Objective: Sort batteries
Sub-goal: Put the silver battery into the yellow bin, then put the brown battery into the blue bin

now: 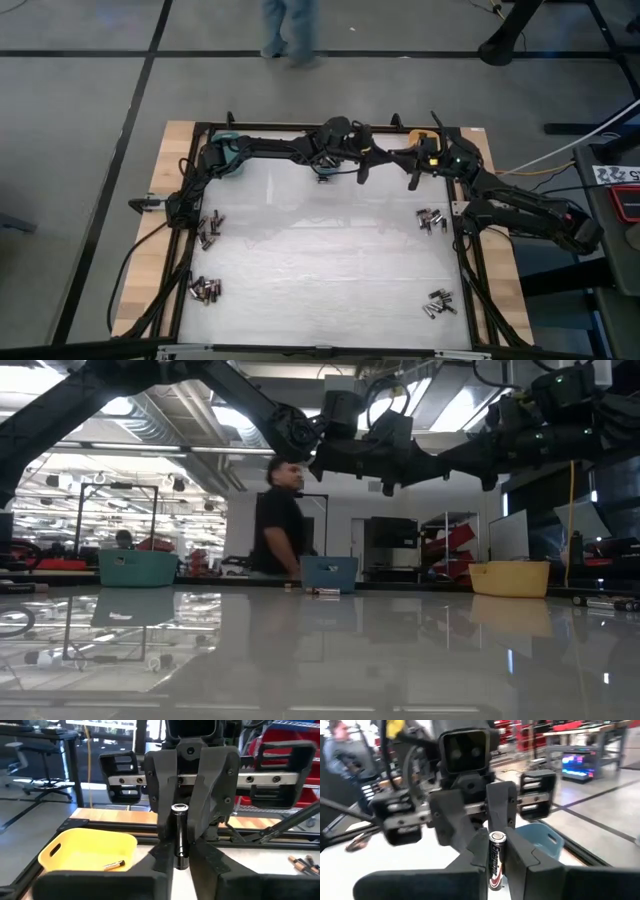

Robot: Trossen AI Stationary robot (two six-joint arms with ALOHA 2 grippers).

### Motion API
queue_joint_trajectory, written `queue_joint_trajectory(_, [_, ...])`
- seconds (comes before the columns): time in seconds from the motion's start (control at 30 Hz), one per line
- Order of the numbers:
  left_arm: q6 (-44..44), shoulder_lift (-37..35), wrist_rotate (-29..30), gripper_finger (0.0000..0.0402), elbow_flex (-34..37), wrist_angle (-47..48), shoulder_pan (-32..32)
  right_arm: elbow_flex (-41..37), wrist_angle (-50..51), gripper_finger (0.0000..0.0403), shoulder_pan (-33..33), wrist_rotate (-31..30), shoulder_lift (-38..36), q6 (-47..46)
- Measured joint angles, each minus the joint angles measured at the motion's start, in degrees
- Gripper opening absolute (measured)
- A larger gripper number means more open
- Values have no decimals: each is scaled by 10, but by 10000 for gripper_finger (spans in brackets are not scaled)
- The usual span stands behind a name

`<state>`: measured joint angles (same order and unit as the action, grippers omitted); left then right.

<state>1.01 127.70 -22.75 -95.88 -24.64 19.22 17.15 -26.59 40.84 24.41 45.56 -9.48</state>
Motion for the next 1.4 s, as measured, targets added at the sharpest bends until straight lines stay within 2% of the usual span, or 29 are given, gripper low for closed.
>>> queue_joint_trajectory(0.17, [35,0,16,133,1,57,12,0,-3,30,1,-56,-1,-9])
queue_joint_trajectory(0.27, [34,0,10,167,1,94,27,0,2,30,0,-96,-1,-12])
queue_joint_trajectory(0.37, [27,-10,-16,181,1,168,41,1,43,30,1,-206,-1,-13])
queue_joint_trajectory(0.43, [10,-26,-29,180,1,239,47,9,109,30,1,-294,0,-22])
queue_joint_trajectory(0.57, [-57,-63,-33,161,1,374,35,48,276,30,1,-395,0,-49])
queue_joint_trajectory(0.7, [-110,-91,-31,139,1,495,12,78,398,30,1,-434,10,-90])
queue_joint_trajectory(0.77, [-122,-103,-23,128,2,555,-2,82,421,30,1,-458,21,-96])
queue_joint_trajectory(0.87, [-120,-130,2,113,41,593,-25,82,428,30,1,-469,52,-99])
queue_joint_trajectory(1.1, [-54,-247,132,73,214,554,-88,82,425,30,41,-494,138,-115])
queue_joint_trajectory(1.23, [-2,-330,193,57,338,455,-122,82,391,55,65,-492,178,-115])
queue_joint_trajectory(1.4, [13,-412,247,43,478,290,-159,82,367,102,64,-421,192,-110])
